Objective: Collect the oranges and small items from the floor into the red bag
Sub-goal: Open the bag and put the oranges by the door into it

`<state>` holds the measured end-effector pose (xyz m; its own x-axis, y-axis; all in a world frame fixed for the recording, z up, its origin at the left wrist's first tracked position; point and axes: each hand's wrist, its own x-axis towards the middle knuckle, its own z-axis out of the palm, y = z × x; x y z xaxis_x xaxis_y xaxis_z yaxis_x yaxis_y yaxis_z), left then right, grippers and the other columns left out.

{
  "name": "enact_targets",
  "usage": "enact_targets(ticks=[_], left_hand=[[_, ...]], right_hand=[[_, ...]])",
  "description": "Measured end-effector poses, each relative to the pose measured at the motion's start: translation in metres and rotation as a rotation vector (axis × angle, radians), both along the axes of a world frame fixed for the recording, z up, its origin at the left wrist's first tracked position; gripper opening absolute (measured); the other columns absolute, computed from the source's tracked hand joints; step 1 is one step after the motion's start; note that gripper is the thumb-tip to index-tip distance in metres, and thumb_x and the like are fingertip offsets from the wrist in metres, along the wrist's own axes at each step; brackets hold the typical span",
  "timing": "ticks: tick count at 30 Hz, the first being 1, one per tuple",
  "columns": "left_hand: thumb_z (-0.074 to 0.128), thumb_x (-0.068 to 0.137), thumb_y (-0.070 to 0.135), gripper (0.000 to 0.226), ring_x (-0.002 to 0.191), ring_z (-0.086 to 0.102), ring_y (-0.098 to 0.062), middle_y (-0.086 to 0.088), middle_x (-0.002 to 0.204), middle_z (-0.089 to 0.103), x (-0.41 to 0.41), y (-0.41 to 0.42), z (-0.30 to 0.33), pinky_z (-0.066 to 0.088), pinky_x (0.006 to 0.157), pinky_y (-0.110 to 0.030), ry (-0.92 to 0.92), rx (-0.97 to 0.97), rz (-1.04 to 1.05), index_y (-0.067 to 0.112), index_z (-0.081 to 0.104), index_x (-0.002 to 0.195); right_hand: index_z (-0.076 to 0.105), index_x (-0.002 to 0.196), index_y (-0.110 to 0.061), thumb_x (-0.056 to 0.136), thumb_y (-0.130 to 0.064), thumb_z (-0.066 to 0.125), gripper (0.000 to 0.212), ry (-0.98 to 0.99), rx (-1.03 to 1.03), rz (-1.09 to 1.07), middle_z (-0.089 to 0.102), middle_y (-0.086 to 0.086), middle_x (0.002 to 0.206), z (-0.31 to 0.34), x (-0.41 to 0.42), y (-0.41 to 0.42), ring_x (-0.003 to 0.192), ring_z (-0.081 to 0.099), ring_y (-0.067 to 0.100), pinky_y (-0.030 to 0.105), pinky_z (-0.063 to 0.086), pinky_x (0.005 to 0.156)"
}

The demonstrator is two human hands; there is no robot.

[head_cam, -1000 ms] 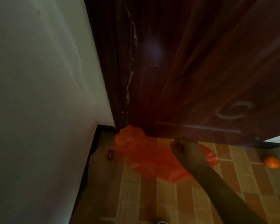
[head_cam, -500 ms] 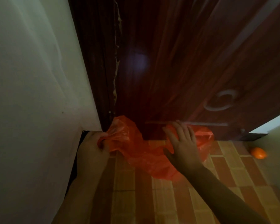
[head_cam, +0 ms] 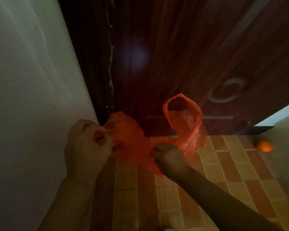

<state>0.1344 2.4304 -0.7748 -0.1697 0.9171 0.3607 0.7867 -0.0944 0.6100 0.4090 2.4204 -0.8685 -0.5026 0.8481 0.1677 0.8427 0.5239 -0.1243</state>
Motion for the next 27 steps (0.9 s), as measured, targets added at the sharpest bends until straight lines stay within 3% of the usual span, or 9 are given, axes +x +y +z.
enact_targets(ticks=[5,8,12,15,19,22,27], left_hand=[[0.075,0.083,0.010,0.013,0.113,0.055,-0.018,0.001,0.112,0.066,0.034,0.000,0.025,0.042,0.099,-0.032,0.101,0.120,-0.397,0.014,0.076,0.096],[0.068,0.089,0.029,0.022,0.112,0.054,-0.007,0.012,0.115,0.066,0.060,-0.003,0.025,0.043,0.105,-0.036,0.134,-0.109,-0.647,0.026,0.074,0.110],[0.073,0.082,0.052,0.044,0.119,0.050,-0.007,0.019,0.126,0.058,0.097,-0.002,0.001,0.038,0.105,-0.028,0.280,-0.362,-0.746,0.037,0.068,0.123],[0.066,0.076,0.049,0.042,0.114,0.059,-0.013,0.016,0.119,0.067,0.117,0.000,-0.021,0.049,0.097,-0.037,0.305,-0.421,-0.742,0.036,0.072,0.116],[0.064,0.084,0.036,0.029,0.098,0.067,-0.015,0.012,0.109,0.074,0.124,0.002,-0.037,0.056,0.083,-0.037,0.208,-0.413,-0.620,0.038,0.075,0.110],[0.075,0.083,0.023,0.025,0.090,0.070,-0.017,0.007,0.100,0.075,0.121,0.005,-0.045,0.057,0.076,-0.036,0.165,-0.387,-0.485,0.031,0.076,0.106],[0.076,0.085,0.022,0.021,0.090,0.069,-0.020,0.001,0.098,0.074,0.111,0.009,-0.055,0.052,0.070,-0.031,0.141,-0.401,-0.327,0.024,0.074,0.105]], right_hand=[[0.075,0.093,-0.022,0.080,-0.007,0.072,0.020,0.057,-0.007,0.093,0.067,-0.003,0.090,0.008,0.015,-0.015,0.078,0.062,0.019,0.033,0.048,0.069],[0.076,0.089,-0.029,0.079,-0.011,0.073,0.021,0.015,-0.073,0.149,0.071,-0.010,0.096,0.020,0.038,-0.025,0.090,0.064,0.016,0.037,0.049,0.080],[0.078,0.088,-0.027,0.078,-0.010,0.075,0.020,0.056,-0.026,0.112,0.075,-0.011,0.095,0.043,0.060,-0.033,0.090,0.067,0.018,0.039,0.050,0.080],[0.078,0.091,-0.022,0.080,-0.005,0.076,0.020,0.094,0.057,0.068,0.075,-0.007,0.100,0.044,0.067,-0.037,0.087,0.067,0.020,0.038,0.049,0.076],[0.078,0.094,-0.017,0.087,-0.007,0.070,0.014,0.118,0.137,-0.072,0.074,0.000,0.102,0.035,0.083,-0.047,0.084,0.066,0.023,0.036,0.050,0.071],[0.077,0.097,-0.013,0.089,-0.004,0.069,0.015,0.130,0.142,-0.113,0.073,0.004,0.103,0.026,0.084,-0.060,0.083,0.067,0.023,0.033,0.051,0.070],[0.073,0.091,-0.010,0.084,0.003,0.075,0.015,0.178,0.105,-0.185,0.065,0.006,0.094,0.007,0.087,-0.070,0.075,0.063,0.028,0.038,0.052,0.060]])
